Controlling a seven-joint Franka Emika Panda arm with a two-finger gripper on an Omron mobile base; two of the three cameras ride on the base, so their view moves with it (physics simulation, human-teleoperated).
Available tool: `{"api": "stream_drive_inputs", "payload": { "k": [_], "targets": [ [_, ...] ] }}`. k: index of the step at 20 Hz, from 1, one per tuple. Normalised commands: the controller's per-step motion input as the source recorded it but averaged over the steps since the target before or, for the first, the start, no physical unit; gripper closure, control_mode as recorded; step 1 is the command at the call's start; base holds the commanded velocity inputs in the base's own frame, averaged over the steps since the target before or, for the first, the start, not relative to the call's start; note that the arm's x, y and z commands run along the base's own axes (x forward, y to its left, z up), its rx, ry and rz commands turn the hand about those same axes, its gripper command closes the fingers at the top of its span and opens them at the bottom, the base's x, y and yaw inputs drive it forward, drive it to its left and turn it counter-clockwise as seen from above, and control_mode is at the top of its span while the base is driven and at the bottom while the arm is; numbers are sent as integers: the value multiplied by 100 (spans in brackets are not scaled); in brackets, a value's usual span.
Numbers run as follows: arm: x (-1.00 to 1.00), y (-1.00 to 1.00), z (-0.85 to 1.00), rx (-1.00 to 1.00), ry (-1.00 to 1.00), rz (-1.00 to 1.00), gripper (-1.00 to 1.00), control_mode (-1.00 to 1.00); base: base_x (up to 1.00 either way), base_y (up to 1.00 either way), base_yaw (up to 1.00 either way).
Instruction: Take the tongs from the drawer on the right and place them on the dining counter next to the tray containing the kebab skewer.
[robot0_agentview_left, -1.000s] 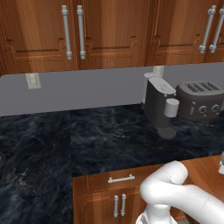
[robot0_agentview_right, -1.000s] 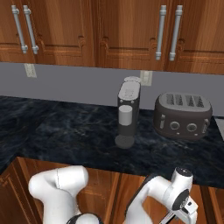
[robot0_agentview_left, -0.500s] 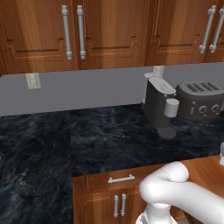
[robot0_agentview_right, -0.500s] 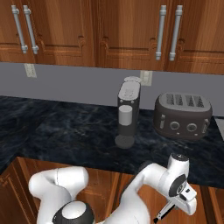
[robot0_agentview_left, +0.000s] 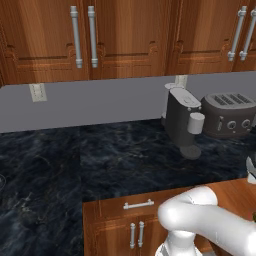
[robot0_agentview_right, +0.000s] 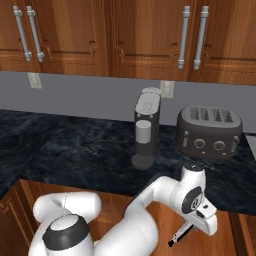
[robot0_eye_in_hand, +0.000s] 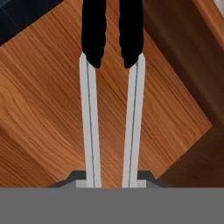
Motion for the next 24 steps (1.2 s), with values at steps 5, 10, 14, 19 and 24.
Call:
{"api": "stream_drive_inputs", "payload": {
  "k": [5, 10, 14, 19, 24],
  "targets": [
    [0, 13, 32, -2, 0, 0, 100, -100, 0, 0, 0],
    [0, 21, 32, -3, -1, 0, 100, -100, 0, 0, 0],
    [0, 20, 30, -2, -2, 0, 100, -100, 0, 0, 0],
    [0, 20, 28, -3, -7, 1, 100, -100, 0, 0, 0],
    [0, 19, 19, -3, -15, 3, 100, -100, 0, 0, 0]
  ]
}}
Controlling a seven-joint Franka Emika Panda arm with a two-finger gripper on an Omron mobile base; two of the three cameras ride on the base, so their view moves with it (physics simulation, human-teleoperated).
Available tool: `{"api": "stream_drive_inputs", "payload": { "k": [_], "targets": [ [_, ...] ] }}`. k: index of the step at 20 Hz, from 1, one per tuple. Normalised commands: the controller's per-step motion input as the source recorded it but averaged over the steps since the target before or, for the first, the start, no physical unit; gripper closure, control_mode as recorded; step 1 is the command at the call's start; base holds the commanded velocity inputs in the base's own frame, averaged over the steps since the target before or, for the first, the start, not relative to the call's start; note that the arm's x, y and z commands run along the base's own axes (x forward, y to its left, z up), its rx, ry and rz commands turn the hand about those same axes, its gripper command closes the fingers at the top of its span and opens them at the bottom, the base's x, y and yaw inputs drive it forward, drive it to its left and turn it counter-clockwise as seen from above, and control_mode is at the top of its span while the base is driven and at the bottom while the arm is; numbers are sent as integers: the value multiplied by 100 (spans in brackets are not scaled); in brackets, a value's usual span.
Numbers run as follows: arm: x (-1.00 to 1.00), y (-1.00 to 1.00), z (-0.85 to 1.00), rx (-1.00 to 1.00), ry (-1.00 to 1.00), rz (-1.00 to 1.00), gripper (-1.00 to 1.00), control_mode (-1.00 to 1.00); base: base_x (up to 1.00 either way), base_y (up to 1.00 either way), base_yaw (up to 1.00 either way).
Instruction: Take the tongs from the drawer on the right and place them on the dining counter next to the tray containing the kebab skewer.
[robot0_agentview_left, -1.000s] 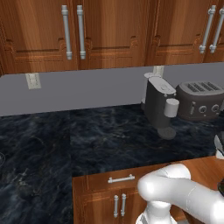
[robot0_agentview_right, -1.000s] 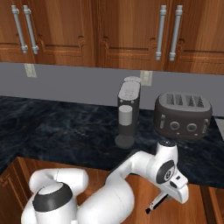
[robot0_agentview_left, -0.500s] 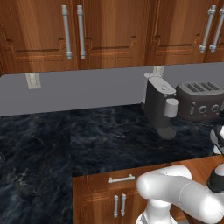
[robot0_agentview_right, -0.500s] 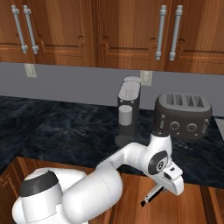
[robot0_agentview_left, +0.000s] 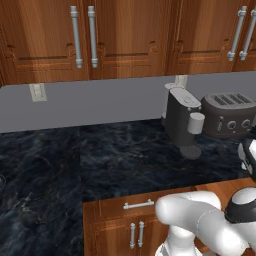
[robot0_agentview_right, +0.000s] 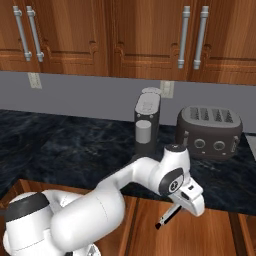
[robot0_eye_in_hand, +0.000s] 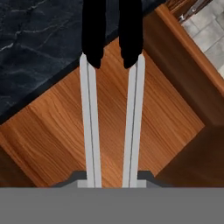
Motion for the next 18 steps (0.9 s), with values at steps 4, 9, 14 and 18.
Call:
{"api": "stream_drive_inputs", "payload": {
  "k": [4, 9, 14, 18],
  "targets": [
    [11, 23, 2, -2, -19, 12, 100, -100, 0, 0, 0],
    [32, 25, 2, 0, -12, 32, 100, -100, 0, 0, 0],
    [22, 30, 20, 0, -1, 29, 100, -100, 0, 0, 0],
    [37, 55, 31, 0, 5, 22, 100, -100, 0, 0, 0]
  ]
}}
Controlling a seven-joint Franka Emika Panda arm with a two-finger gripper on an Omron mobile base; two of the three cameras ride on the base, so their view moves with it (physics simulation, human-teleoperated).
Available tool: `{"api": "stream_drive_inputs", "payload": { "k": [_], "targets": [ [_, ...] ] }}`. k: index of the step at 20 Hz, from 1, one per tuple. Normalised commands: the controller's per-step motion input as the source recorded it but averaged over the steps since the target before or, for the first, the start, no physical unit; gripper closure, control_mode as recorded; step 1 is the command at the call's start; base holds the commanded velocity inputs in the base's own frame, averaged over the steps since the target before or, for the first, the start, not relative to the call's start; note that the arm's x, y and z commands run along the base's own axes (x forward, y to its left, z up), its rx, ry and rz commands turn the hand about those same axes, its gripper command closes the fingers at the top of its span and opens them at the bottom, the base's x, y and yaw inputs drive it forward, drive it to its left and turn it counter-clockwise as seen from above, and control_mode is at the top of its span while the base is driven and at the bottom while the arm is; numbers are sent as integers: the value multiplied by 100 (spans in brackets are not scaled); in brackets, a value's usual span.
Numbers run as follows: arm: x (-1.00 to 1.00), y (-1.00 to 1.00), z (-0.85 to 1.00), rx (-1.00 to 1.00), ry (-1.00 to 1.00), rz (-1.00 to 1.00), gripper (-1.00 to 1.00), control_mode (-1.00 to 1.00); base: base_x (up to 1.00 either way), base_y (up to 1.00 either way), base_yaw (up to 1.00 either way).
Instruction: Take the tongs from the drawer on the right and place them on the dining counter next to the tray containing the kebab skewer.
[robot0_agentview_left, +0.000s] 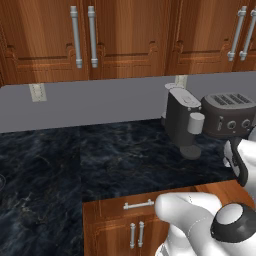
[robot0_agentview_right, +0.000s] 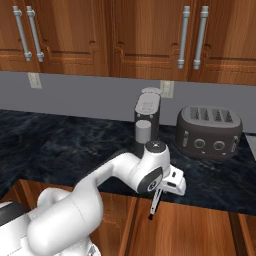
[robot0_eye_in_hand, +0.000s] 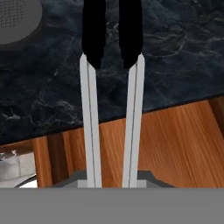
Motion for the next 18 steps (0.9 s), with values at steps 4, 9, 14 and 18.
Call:
{"api": "stream_drive_inputs", "payload": {
  "k": [4, 9, 14, 18],
  "targets": [
    [41, 63, 19, -1, 3, 15, 100, -100, 0, 0, 0],
    [35, 56, 2, -1, 0, 13, 100, -100, 0, 0, 0],
    [6, 25, 1, 0, 0, 10, 100, -100, 0, 0, 0],
    [7, 35, 0, 0, 0, 7, 100, -100, 0, 0, 0]
  ]
}}
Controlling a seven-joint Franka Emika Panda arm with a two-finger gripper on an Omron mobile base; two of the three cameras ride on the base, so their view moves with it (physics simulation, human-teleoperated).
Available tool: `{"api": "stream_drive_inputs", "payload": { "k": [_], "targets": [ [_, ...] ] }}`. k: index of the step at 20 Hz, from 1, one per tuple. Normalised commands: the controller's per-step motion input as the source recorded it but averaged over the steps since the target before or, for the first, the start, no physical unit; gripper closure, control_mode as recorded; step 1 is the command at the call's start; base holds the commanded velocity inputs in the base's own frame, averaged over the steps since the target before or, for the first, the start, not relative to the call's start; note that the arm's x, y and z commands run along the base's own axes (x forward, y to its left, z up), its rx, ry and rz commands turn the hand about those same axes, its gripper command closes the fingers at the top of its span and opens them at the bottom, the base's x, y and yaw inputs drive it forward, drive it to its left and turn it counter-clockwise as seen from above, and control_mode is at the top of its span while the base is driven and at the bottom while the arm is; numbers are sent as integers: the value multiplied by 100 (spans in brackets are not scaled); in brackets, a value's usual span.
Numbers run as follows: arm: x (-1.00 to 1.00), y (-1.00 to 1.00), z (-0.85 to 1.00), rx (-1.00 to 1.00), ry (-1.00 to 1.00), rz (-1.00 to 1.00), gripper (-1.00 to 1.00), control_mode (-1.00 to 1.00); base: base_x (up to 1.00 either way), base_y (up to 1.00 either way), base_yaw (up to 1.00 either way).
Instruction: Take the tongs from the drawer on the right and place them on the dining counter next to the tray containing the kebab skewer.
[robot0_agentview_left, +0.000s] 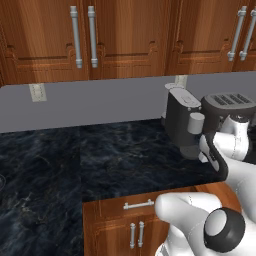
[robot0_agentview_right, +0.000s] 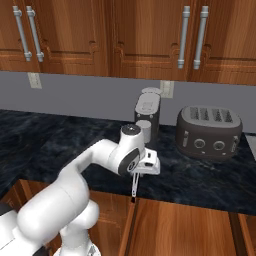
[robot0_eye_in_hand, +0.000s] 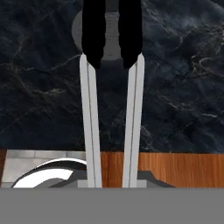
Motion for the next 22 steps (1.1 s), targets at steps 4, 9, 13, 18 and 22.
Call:
{"api": "stream_drive_inputs", "payload": {
  "k": [4, 9, 13, 18, 22],
  "targets": [
    [4, 39, 6, 0, 1, 7, 100, -100, 0, 0, 0],
    [1, 32, 3, 0, 1, 9, 100, -100, 0, 0, 0],
    [5, 26, 0, 0, 2, 9, 100, -100, 0, 0, 0],
    [4, 27, 2, 0, 2, 9, 100, -100, 0, 0, 0],
    [13, 27, 0, 0, 1, 6, 100, -100, 0, 0, 0]
  ]
}}
